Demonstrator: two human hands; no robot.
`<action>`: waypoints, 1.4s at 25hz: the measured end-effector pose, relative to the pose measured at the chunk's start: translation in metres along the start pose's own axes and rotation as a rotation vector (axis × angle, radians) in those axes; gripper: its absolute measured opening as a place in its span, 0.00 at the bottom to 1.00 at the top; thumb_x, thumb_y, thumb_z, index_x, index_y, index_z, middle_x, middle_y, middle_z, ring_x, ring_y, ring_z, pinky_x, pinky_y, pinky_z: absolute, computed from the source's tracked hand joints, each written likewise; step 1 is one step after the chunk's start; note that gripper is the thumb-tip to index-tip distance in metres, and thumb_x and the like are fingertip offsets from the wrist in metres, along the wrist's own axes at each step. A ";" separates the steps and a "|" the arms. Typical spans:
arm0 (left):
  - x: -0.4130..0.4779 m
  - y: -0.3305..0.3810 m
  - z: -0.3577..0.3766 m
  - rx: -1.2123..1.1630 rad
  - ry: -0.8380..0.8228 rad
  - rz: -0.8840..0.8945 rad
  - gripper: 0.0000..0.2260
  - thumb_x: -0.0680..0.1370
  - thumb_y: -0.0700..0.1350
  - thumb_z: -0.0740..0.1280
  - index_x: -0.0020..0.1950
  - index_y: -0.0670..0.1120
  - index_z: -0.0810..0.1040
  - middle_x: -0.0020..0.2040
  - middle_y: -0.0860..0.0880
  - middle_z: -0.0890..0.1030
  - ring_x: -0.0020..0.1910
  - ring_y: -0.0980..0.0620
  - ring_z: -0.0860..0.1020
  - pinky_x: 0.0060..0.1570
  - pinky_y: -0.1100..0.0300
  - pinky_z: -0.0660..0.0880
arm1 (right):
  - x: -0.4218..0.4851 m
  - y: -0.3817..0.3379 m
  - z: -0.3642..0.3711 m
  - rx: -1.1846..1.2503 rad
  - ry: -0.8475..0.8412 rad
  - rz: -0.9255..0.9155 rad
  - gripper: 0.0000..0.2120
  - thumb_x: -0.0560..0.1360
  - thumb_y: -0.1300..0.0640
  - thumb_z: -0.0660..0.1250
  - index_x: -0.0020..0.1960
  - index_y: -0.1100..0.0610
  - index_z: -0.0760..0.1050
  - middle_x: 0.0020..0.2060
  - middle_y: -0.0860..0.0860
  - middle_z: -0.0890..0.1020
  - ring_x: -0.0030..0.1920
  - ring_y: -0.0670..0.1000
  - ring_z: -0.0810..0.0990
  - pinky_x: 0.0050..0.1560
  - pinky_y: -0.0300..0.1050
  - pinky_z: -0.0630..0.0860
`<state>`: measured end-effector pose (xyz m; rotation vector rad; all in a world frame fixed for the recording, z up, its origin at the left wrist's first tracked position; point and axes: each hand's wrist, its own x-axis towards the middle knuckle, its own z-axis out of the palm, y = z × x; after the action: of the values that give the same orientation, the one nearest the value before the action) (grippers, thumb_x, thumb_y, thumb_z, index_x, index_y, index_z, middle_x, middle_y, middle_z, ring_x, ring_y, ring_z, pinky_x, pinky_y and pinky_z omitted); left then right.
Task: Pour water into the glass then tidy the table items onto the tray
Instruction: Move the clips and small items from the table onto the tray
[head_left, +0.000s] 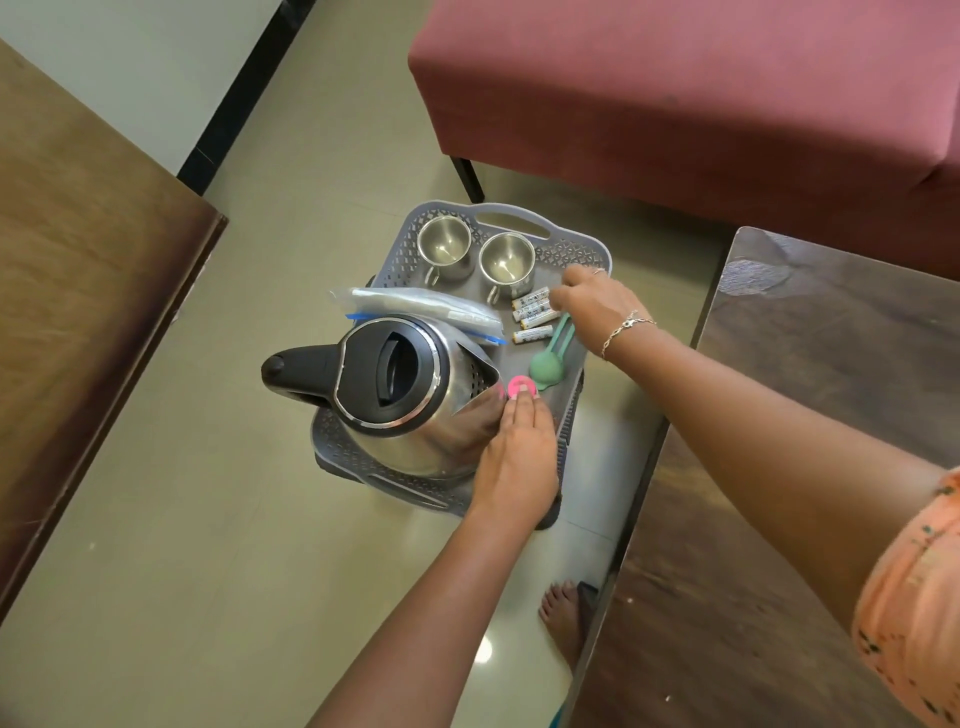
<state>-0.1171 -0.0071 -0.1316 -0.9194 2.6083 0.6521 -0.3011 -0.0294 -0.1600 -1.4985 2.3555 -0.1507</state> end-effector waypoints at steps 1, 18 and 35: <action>-0.001 0.002 0.000 0.010 -0.001 -0.010 0.26 0.77 0.32 0.53 0.74 0.37 0.51 0.77 0.41 0.51 0.76 0.46 0.50 0.71 0.56 0.58 | -0.009 0.004 -0.006 0.013 0.098 -0.009 0.12 0.71 0.69 0.59 0.54 0.64 0.73 0.52 0.61 0.73 0.52 0.62 0.72 0.39 0.47 0.67; -0.081 0.238 0.060 0.231 0.356 0.348 0.27 0.75 0.50 0.56 0.72 0.40 0.60 0.73 0.35 0.59 0.73 0.38 0.52 0.71 0.46 0.53 | -0.332 0.140 -0.038 -0.114 0.631 0.239 0.29 0.63 0.68 0.69 0.63 0.62 0.70 0.63 0.66 0.72 0.65 0.65 0.69 0.68 0.55 0.61; -0.140 0.528 0.193 0.318 0.190 0.909 0.27 0.75 0.53 0.60 0.70 0.40 0.64 0.71 0.38 0.66 0.72 0.40 0.61 0.72 0.45 0.55 | -0.653 0.355 -0.020 0.120 0.870 0.930 0.17 0.70 0.61 0.57 0.55 0.64 0.76 0.52 0.61 0.80 0.52 0.59 0.79 0.57 0.44 0.67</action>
<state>-0.3302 0.5275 -0.0708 0.3650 3.1070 0.3070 -0.3626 0.7080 -0.0871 -0.1113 3.3400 -0.7950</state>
